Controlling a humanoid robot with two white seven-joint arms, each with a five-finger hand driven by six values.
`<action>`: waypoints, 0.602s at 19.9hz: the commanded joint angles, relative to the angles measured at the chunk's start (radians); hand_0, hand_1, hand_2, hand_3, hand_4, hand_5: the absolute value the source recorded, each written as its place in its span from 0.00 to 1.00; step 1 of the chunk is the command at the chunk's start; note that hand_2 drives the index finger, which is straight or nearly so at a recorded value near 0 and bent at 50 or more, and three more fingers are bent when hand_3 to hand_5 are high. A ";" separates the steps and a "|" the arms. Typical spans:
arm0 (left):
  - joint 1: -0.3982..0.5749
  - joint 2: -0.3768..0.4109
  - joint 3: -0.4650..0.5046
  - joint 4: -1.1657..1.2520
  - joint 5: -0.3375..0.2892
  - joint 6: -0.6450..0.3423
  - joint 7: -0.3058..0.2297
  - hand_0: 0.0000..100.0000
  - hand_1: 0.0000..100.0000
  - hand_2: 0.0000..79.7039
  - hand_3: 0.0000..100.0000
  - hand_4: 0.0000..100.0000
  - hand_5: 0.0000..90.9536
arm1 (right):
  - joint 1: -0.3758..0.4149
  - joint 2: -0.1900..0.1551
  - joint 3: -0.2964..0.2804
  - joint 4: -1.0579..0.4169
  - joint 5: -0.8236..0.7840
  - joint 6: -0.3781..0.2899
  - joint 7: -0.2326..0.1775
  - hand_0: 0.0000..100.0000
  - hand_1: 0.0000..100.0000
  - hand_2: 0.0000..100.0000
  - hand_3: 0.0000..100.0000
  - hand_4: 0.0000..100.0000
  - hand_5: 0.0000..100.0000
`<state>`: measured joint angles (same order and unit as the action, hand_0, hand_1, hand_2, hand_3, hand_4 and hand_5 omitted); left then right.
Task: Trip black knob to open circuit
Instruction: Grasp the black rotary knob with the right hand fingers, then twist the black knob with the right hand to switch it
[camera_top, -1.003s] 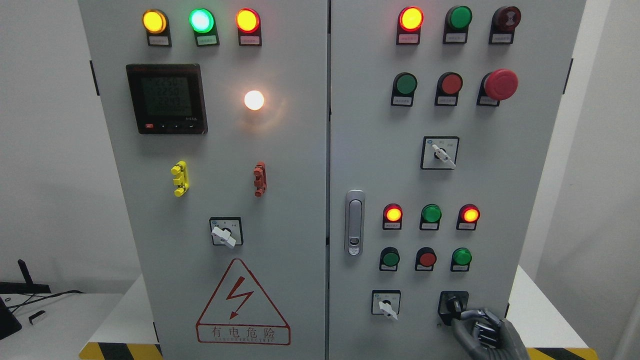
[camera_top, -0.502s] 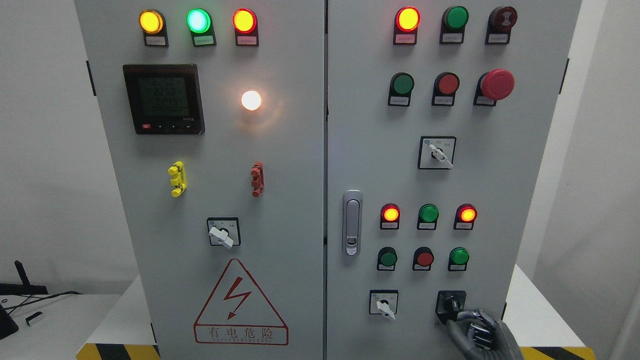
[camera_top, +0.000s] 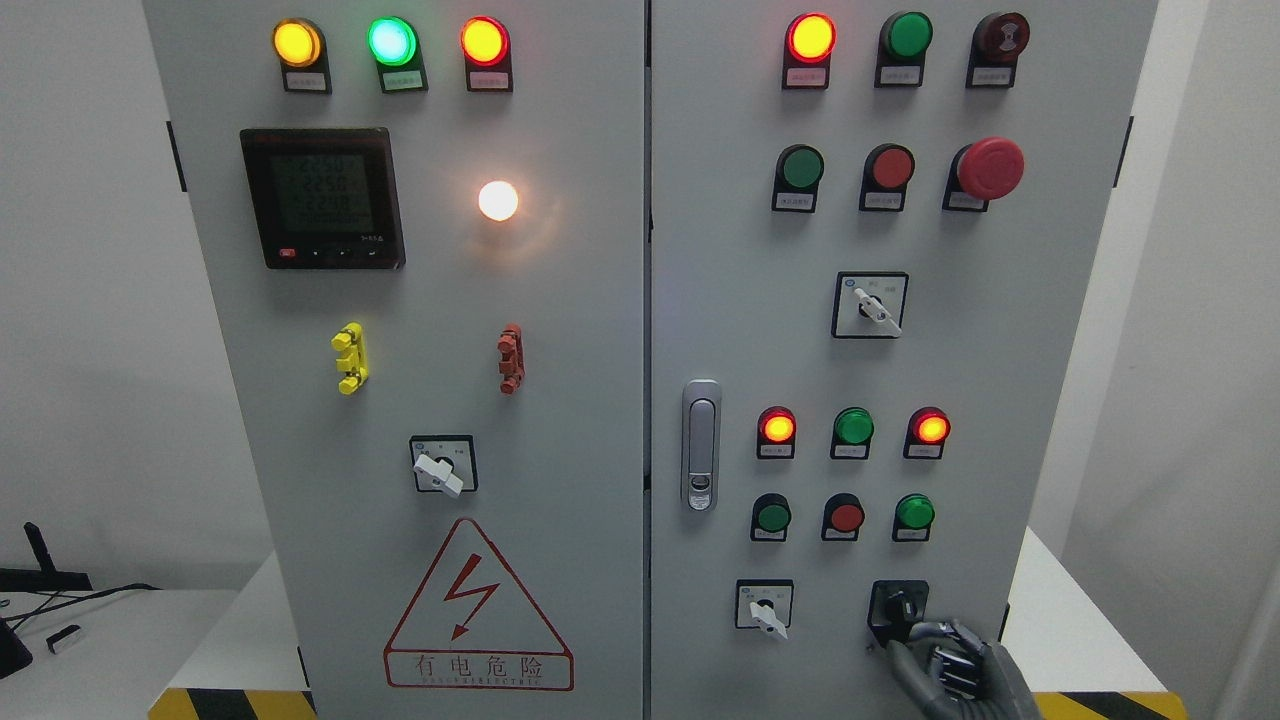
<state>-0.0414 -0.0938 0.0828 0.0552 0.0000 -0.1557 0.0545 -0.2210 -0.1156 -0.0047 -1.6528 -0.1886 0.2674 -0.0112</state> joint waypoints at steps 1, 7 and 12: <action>0.000 0.000 0.000 0.000 -0.031 -0.001 0.001 0.12 0.39 0.00 0.00 0.00 0.00 | -0.003 0.007 -0.012 -0.016 0.000 0.003 -0.001 0.40 0.84 0.51 1.00 1.00 0.95; 0.000 0.000 0.000 0.000 -0.031 -0.001 0.001 0.12 0.39 0.00 0.00 0.00 0.00 | -0.003 0.013 -0.005 -0.021 0.014 0.003 -0.001 0.40 0.84 0.52 1.00 1.00 0.95; 0.000 0.000 0.000 0.000 -0.031 -0.001 0.001 0.12 0.39 0.00 0.00 0.00 0.00 | -0.001 0.014 0.015 -0.031 0.014 0.007 -0.001 0.40 0.84 0.52 1.00 1.00 0.95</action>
<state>-0.0414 -0.0938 0.0828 0.0552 0.0000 -0.1556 0.0544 -0.2236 -0.1083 -0.0017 -1.6672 -0.1774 0.2716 -0.0131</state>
